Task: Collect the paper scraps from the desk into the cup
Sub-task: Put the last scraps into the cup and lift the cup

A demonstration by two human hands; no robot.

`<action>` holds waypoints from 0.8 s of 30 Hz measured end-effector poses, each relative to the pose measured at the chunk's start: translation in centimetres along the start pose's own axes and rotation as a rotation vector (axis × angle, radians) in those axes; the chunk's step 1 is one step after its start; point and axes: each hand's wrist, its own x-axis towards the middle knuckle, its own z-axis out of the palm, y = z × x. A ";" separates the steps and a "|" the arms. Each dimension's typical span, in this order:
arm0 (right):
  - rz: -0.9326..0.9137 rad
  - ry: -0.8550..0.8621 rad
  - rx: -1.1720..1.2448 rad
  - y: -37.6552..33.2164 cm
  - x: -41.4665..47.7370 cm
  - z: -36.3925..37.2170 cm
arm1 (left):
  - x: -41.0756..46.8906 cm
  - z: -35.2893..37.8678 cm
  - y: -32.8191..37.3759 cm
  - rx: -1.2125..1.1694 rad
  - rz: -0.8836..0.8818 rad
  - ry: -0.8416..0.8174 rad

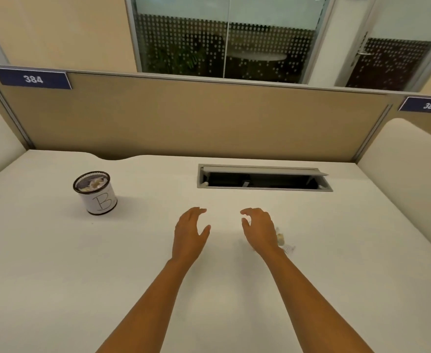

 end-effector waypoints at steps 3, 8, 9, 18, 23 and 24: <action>0.028 -0.022 -0.064 3.7 -0.4 -1.4 | -0.8 3.8 1.8 -0.004 0.019 -0.079; 0.044 -0.129 -0.148 7.9 -0.3 -2.8 | -0.6 8.3 4.3 0.015 0.018 -0.221; 0.034 -0.163 -0.161 8.4 -0.2 -2.9 | -0.4 8.9 4.8 0.020 0.019 -0.252; -0.096 -0.383 -0.258 10.3 -0.3 -2.3 | 2.1 11.2 5.8 0.251 0.106 -0.538; -0.249 -0.323 -0.297 11.1 -0.5 -1.7 | 1.9 11.5 6.2 0.311 0.174 -0.473; -0.260 -0.322 -0.289 11.3 -0.6 -1.6 | 2.0 11.7 6.3 0.307 0.164 -0.426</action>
